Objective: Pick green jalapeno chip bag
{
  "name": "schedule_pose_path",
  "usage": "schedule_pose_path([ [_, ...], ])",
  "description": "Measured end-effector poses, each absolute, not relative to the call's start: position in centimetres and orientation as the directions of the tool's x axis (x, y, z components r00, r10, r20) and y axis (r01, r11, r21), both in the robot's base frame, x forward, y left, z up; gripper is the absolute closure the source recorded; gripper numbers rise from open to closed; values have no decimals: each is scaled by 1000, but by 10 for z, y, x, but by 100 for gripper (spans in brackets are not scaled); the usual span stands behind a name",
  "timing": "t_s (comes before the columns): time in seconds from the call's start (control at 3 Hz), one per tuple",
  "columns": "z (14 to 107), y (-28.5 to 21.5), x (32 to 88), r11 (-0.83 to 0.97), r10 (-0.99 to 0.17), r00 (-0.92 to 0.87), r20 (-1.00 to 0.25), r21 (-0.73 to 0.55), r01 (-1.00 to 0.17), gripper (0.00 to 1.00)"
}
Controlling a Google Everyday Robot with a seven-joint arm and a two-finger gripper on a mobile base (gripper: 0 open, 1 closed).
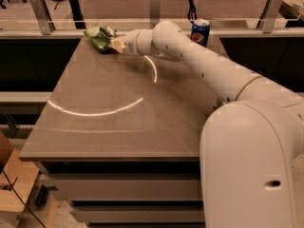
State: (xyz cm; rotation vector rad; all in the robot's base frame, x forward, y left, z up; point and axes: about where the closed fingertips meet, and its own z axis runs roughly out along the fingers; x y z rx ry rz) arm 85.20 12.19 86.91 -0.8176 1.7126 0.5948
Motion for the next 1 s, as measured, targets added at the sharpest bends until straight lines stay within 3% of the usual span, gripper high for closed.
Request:
schedule_pose_path([
  [1.0,1058,43,818,569,-208,216,-954,-298,-766,100],
])
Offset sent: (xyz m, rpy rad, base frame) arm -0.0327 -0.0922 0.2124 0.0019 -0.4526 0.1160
